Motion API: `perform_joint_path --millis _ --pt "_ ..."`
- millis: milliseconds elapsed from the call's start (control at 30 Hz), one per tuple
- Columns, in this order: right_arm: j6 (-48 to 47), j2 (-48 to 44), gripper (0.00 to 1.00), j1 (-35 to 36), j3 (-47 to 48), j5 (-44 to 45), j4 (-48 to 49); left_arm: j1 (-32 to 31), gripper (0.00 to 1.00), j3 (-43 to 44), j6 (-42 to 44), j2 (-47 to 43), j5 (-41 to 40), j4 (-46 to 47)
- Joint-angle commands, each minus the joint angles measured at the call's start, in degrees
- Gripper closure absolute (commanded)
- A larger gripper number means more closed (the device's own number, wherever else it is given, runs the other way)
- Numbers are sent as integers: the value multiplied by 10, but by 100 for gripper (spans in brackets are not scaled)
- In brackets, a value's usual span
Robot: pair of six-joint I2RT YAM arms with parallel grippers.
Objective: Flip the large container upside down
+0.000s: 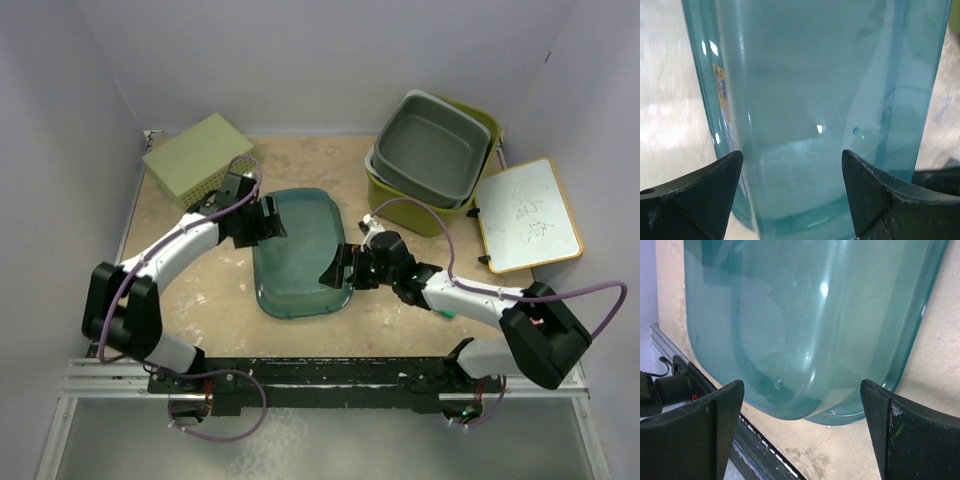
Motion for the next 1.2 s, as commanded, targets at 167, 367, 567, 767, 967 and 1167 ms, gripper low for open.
perform_joint_path --millis 167,367,567,767,967,1167 --pt "-61 -100 0 5 23 37 -48 13 23 198 64 176 -35 86" --pt "-113 -205 1 16 -41 50 -137 11 23 211 73 90 -92 77" --pt "-100 -178 3 43 -73 23 -81 7 24 143 86 3 -67 6" --pt "-92 -45 5 98 -17 55 14 7 24 73 76 -110 -85 -72" --pt "-98 134 9 91 148 135 48 7 24 48 58 -183 -89 -133" --pt "-108 306 14 14 384 114 -20 7 23 35 45 -210 -111 -151"
